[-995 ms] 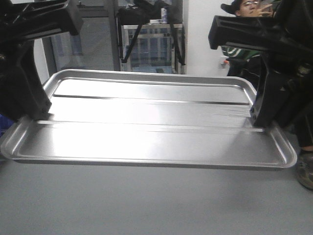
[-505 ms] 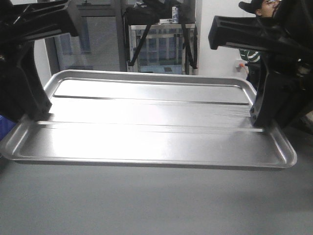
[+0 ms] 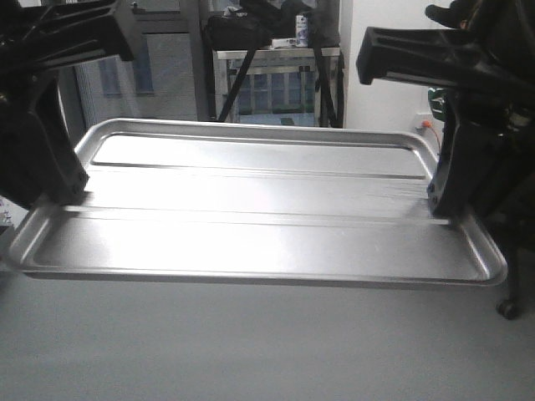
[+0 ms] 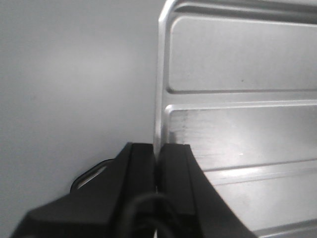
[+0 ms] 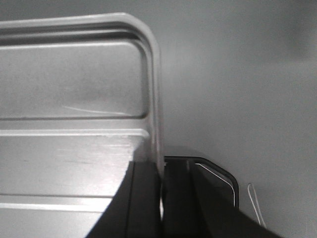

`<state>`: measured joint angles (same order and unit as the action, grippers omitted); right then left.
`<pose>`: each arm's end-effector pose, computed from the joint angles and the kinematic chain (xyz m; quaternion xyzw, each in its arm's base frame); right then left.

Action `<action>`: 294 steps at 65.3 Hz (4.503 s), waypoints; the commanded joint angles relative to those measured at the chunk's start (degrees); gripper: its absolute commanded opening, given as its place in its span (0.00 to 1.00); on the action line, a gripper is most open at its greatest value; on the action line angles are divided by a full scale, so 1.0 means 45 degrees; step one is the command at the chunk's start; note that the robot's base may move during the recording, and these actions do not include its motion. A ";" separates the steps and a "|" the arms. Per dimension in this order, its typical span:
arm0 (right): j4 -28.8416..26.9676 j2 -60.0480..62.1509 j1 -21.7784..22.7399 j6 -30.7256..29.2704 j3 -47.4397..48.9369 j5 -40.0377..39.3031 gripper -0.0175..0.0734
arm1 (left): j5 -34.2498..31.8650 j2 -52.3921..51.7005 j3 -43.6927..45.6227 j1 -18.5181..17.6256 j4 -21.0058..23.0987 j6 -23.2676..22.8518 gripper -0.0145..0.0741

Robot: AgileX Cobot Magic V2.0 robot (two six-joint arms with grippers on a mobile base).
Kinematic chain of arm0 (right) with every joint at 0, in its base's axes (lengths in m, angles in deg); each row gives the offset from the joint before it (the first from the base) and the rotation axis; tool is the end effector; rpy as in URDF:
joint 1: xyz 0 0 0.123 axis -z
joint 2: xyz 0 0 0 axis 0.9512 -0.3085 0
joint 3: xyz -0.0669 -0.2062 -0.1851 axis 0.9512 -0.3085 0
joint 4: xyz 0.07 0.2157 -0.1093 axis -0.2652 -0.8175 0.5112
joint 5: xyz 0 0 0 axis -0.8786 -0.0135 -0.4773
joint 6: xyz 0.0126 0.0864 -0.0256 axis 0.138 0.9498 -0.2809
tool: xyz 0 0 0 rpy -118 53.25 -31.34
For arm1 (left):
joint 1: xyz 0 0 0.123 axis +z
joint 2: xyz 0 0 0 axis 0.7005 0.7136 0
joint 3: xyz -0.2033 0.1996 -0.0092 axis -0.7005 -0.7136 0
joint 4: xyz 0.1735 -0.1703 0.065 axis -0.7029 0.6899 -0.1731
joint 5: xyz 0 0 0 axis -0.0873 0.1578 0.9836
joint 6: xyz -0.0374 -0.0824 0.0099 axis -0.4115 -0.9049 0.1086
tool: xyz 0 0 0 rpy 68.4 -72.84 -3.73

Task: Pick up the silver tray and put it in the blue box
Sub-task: 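Carry the tray level with both grippers while driving to the blue bins, then position the held tray above the blue bin on the shelf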

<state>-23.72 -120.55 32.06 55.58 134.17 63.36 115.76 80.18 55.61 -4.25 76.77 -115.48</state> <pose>0.1895 0.1439 0.2704 0.0578 0.9690 0.1116 0.2125 0.1637 -0.1686 0.2815 0.0342 0.9648 -0.1374 0.2216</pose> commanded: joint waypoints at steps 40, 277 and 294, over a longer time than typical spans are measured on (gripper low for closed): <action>0.0764 0.0358 0.0078 -0.0008 0.0263 0.0114 0.26 | 0.0224 -0.0358 0.0279 -0.0054 -0.0521 -0.0024 0.05; 0.0764 0.0358 0.0078 -0.0008 0.0263 0.0114 0.26 | 0.0224 -0.0358 0.0279 -0.0054 -0.0523 -0.0024 0.05; 0.0764 0.0358 0.0078 -0.0008 0.0263 0.0114 0.26 | 0.0224 -0.0358 0.0279 -0.0054 -0.0523 -0.0024 0.05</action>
<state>-23.62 -120.55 32.06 55.58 134.17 63.48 115.64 80.18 55.61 -4.25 76.66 -115.48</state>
